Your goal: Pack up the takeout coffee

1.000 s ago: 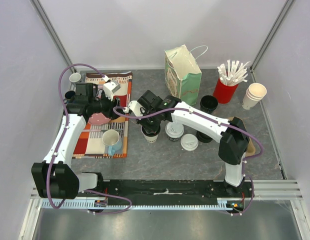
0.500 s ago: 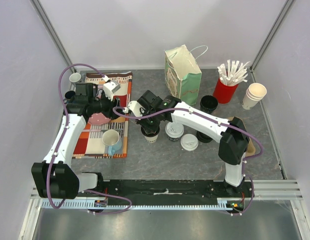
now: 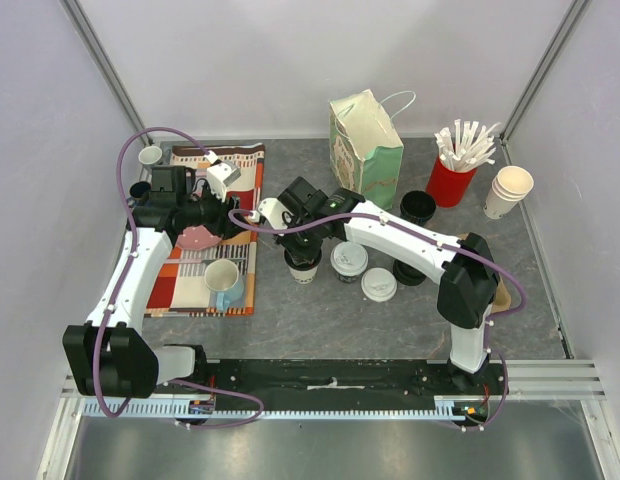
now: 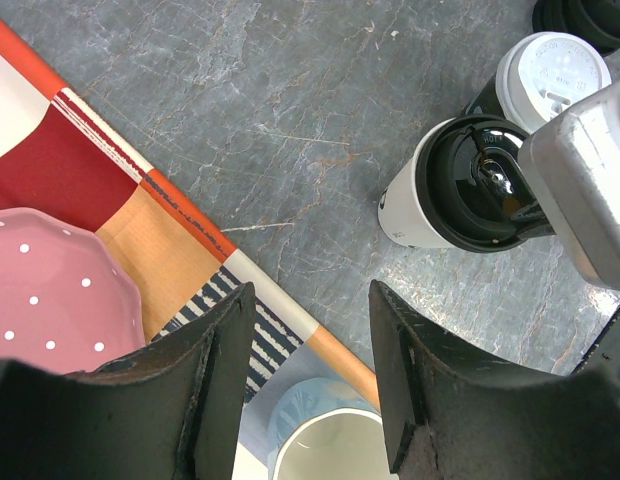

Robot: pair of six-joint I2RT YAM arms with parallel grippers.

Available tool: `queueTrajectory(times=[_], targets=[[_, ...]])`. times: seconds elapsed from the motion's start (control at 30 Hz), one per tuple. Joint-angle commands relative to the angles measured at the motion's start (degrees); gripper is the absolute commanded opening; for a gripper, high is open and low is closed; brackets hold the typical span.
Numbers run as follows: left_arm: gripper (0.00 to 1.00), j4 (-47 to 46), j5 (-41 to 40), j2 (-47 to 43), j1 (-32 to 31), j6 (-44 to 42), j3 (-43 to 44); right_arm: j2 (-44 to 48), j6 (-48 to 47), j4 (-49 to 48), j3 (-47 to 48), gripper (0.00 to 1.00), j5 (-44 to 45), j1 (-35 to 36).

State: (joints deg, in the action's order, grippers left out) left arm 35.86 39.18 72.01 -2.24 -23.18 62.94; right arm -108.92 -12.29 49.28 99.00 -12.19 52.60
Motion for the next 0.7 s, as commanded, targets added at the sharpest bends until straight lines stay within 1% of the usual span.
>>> queueTrajectory(times=[0.0,0.43,0.67], targets=[[0.56,-0.88,1.69,0.06,0.31,-1.17,1.49,-0.06,-0.71,-1.99,0.93,0.0,-0.82,-0.13],[0.56,-0.88,1.69,-0.11,0.31,-1.17,1.31,-0.06,-0.98,-1.82,0.84,0.0,-0.56,-0.13],[0.56,-0.88,1.78,0.15,0.31,-1.25,1.4,0.03,-0.45,-1.46,-0.21,0.0,-2.23,-0.13]])
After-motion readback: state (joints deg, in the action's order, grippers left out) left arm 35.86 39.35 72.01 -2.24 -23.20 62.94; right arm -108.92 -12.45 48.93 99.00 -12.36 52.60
